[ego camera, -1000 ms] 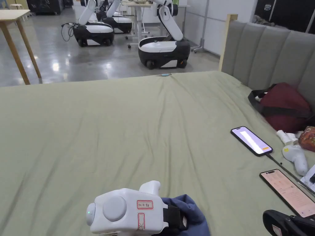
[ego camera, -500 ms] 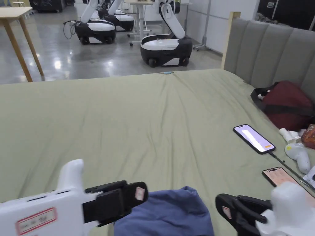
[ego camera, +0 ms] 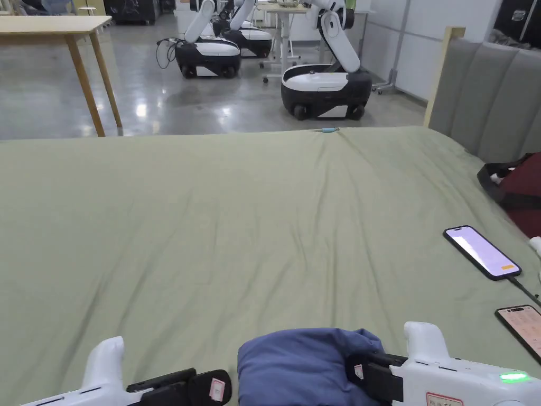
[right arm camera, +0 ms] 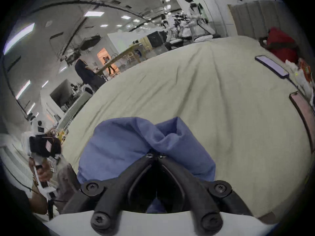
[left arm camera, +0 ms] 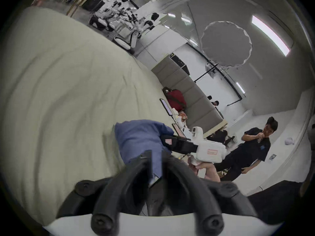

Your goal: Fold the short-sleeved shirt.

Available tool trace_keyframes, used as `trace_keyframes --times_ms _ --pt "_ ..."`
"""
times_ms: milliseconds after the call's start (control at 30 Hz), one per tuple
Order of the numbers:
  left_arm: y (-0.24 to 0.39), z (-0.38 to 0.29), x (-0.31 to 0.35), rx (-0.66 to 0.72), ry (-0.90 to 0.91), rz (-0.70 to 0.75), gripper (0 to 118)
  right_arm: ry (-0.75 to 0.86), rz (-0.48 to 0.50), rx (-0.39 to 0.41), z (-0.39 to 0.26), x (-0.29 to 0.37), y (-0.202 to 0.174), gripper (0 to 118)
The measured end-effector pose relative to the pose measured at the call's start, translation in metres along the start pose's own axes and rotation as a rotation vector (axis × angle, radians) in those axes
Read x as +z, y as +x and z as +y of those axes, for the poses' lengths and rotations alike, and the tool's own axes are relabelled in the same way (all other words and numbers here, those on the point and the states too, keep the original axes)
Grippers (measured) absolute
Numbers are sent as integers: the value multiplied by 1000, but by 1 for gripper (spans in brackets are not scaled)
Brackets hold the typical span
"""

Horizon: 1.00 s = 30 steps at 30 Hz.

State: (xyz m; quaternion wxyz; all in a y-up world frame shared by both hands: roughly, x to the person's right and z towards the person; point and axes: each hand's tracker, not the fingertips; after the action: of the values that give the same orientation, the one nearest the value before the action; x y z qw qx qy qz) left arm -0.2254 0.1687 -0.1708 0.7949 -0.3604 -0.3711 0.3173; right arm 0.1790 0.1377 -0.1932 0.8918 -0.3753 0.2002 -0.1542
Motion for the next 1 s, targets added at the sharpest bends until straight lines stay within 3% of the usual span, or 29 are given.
trace_keyframes --times_ms 33,133,267,433,500,533,567,633,667,767,1000 --pt "-13 2 -5 4 3 15 25 1 -4 8 0 0 -1 1" --pt "-23 2 -30 23 -25 41 118 -1 -15 33 -2 0 -5 1" --pt "-37 5 -54 128 -36 -28 118 -6 -22 48 -1 0 -6 1" --pt "-57 1 -103 188 -116 16 118 -4 -15 45 -2 1 -5 1" --pt "-54 3 -107 158 -87 -48 118 -3 -12 40 -2 1 -4 1" --pt "-51 5 -109 155 -100 -36 112 -3 -10 35 -2 1 -3 1" --pt "-48 4 -113 151 -113 -32 97 -4 -8 31 -2 1 -3 1" --pt "-47 2 -116 126 -121 25 48 -3 -9 30 -2 1 -2 1" --pt "-47 1 -116 90 -120 97 47 -3 -22 33 -2 1 -2 1" --pt "-55 0 -114 163 -122 -8 37 0 -9 27 -5 0 0 1" --pt "-50 25 -109 131 -163 -48 34 26 -7 22 -2 3 -7 1"
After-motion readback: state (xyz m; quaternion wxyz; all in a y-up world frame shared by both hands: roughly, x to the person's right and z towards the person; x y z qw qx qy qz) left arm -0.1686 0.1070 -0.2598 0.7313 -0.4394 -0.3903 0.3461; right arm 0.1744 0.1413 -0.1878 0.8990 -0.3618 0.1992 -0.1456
